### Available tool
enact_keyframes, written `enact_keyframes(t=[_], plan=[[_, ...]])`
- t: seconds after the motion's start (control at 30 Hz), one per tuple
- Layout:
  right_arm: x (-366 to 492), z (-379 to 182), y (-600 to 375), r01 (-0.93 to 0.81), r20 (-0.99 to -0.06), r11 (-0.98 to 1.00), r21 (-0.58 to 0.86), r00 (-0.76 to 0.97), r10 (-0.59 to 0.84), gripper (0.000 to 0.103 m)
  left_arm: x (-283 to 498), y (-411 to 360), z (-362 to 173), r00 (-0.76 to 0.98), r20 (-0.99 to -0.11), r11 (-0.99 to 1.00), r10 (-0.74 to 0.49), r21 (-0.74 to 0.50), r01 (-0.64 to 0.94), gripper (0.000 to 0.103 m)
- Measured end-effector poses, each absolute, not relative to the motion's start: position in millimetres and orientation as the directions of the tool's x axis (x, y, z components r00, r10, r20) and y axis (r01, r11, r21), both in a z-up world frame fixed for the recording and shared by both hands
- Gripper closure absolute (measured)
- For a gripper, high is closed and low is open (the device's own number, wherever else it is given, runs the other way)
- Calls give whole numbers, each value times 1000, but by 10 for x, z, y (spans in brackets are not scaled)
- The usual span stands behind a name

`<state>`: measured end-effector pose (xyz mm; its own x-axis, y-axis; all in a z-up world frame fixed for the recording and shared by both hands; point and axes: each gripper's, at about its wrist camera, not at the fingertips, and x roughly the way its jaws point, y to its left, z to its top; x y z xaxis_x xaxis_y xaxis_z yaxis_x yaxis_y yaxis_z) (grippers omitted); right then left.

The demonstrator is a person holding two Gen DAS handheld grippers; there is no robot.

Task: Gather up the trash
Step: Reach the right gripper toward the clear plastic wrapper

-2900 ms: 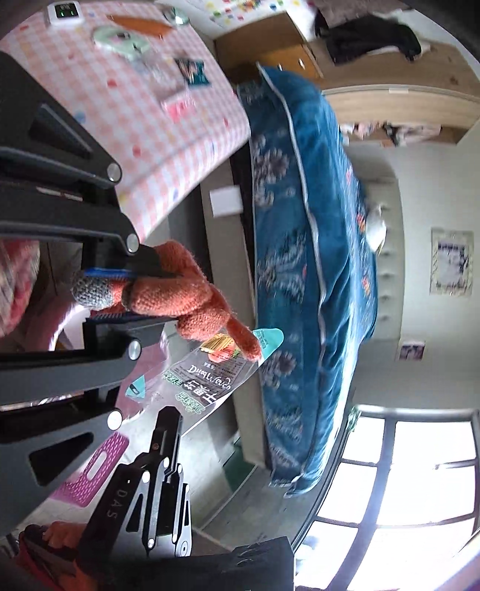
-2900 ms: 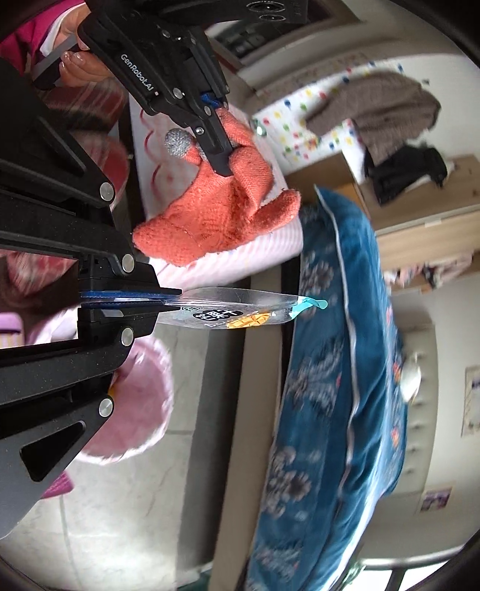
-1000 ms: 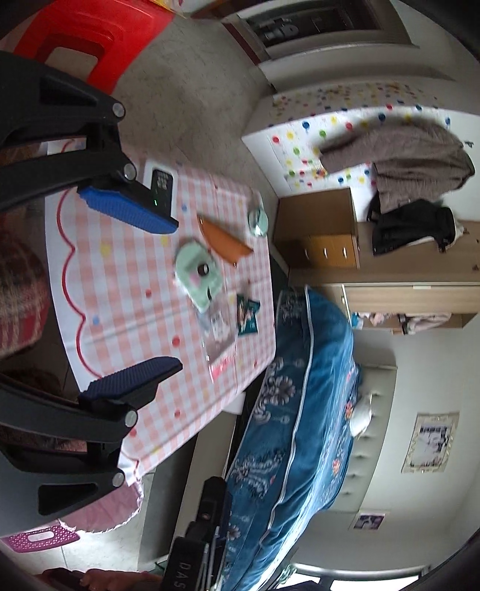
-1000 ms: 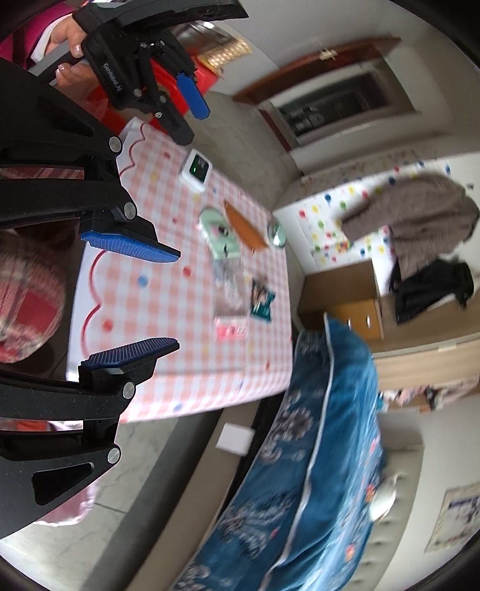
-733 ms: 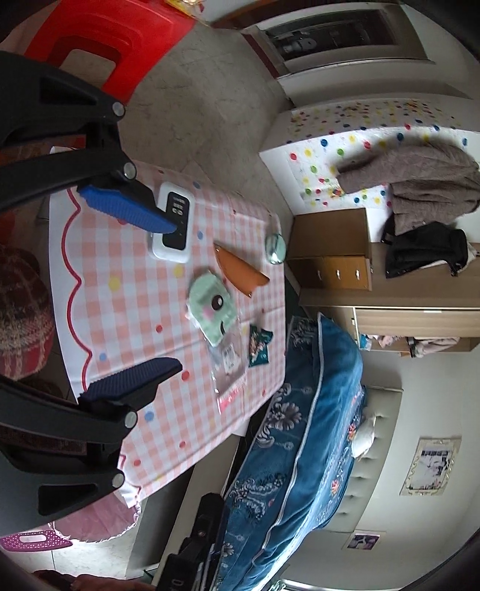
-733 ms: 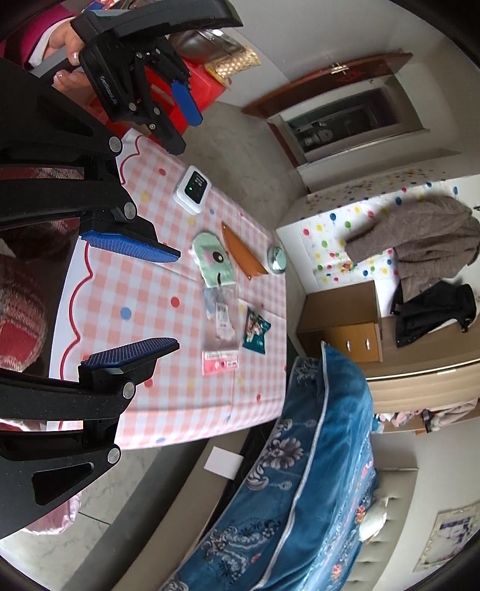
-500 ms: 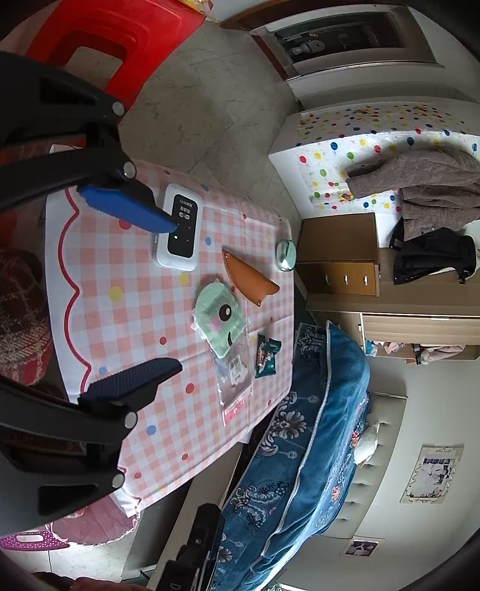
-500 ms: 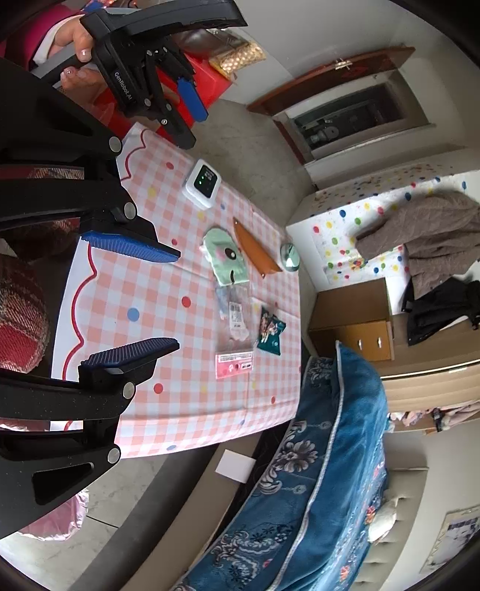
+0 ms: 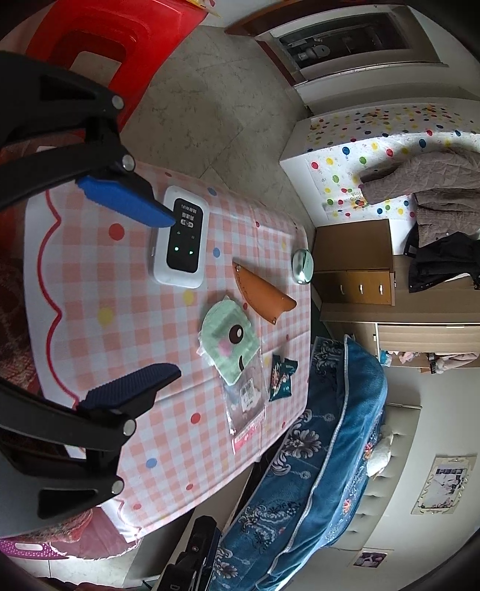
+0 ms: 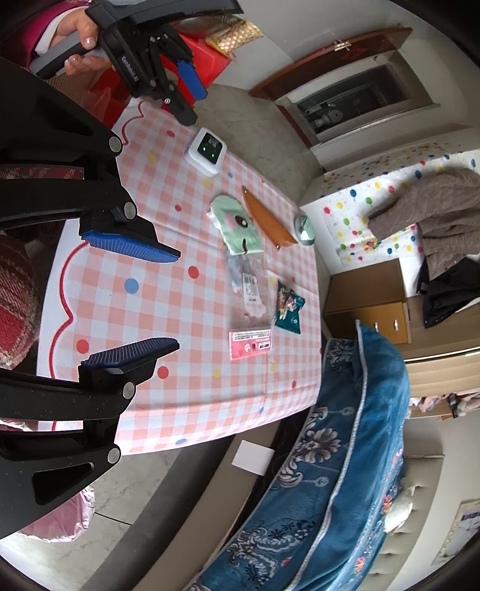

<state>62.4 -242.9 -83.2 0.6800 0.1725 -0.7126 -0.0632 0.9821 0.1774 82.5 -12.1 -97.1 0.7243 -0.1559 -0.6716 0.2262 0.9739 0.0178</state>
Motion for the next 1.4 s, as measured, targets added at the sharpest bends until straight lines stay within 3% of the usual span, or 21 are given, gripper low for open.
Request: enact_keyframes(t=[0.1, 0.3, 0.53, 1.03, 1.1, 1.13, 1.17, 1.27, 1.4], plan=[[765, -925, -2438, -68, -725, 983, 171, 667, 172, 57, 925, -122, -986, 725, -676, 976, -135, 34, 214, 25], [1086, -1080, -2382, -96, -744, 986, 137, 648, 166, 44, 1170, -123, -984, 735, -672, 980, -92, 69, 186, 20], [1559, -1281, -2282, -115, -764, 991, 74, 632, 130, 17, 1399, -159, -1022, 732, -676, 980, -84, 77, 184, 20], [2220, -1605, -2275, -55, -820, 998, 15, 571, 44, 14, 1554, -283, -1200, 705, -704, 977, -88, 78, 199, 20], [2164, -1557, -2238, -71, -809, 997, 12, 585, 51, 19, 1535, -284, -1212, 702, -707, 978, -92, 69, 197, 20], [2152, -1549, -2224, -74, -807, 997, 13, 587, 54, 32, 1507, -289, -1223, 699, -709, 978, -95, 63, 197, 20], [2129, -1541, -2189, -81, -806, 997, 11, 590, 57, 57, 1489, -290, -1232, 696, -711, 978, -98, 59, 199, 20], [2032, -1547, -2123, -90, -798, 996, 28, 598, 76, 102, 1411, -303, -1248, 690, -717, 977, -100, 62, 206, 20], [1821, -1340, -2182, -61, -738, 995, 73, 668, 95, 102, 1337, -292, -1235, 688, -719, 975, -97, 70, 210, 20]])
